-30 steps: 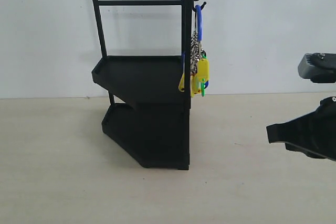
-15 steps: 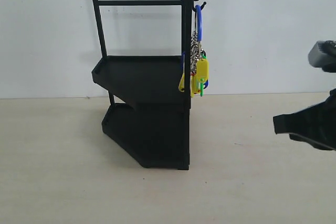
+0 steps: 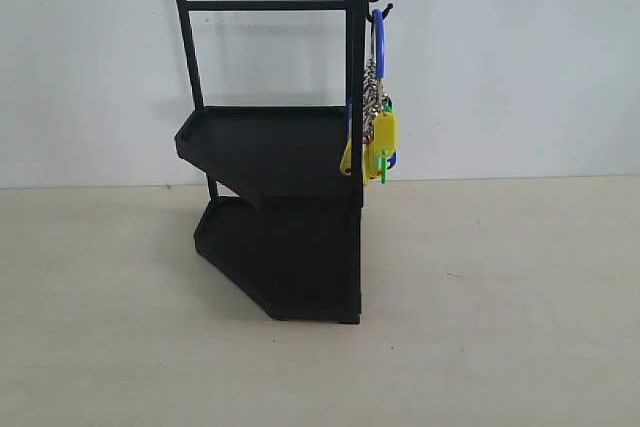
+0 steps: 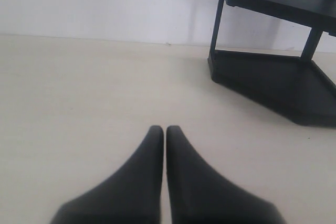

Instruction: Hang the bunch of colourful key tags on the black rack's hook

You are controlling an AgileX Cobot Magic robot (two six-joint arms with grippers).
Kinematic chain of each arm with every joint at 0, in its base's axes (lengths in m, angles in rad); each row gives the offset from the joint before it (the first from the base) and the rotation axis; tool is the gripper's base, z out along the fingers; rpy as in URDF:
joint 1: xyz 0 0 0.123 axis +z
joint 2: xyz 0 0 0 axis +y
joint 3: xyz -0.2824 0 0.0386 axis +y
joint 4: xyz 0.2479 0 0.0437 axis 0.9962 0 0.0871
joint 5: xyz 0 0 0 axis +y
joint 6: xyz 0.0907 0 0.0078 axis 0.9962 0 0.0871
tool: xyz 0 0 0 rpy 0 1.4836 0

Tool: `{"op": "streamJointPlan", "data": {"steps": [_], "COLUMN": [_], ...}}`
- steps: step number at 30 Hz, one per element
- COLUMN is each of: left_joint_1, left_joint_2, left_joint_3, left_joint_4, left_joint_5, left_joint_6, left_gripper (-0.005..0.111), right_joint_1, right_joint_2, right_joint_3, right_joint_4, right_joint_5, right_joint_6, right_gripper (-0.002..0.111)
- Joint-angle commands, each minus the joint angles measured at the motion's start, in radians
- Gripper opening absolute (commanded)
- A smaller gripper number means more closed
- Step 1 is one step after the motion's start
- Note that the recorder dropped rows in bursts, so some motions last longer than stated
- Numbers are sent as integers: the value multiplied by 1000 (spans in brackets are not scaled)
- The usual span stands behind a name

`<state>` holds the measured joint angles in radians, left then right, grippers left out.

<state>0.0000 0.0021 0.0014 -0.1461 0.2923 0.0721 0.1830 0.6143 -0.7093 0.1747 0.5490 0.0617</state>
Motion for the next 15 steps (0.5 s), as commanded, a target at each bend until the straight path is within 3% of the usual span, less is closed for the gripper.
{"op": "streamJointPlan", "data": {"steps": [1,8,15], "left_joint_1": [-1,-1,-1], "left_joint_2": [-2,-2,-2], "left_joint_3": [-1,-1,-1], "left_joint_4": [5,5,5], "left_joint_5": [-8,-8,-8], "left_joint_6": [3,3,3], "left_gripper": [4,4,4], "right_joint_1": [-5,-5,-5], "right_joint_2": [-124,-343,-614], "right_joint_3": [65,309,538], "right_joint_4": [3,3,-1], "right_joint_5": [-18,-231,-305], "right_joint_6": [4,15,-1], "right_gripper": [0,0,0]}}
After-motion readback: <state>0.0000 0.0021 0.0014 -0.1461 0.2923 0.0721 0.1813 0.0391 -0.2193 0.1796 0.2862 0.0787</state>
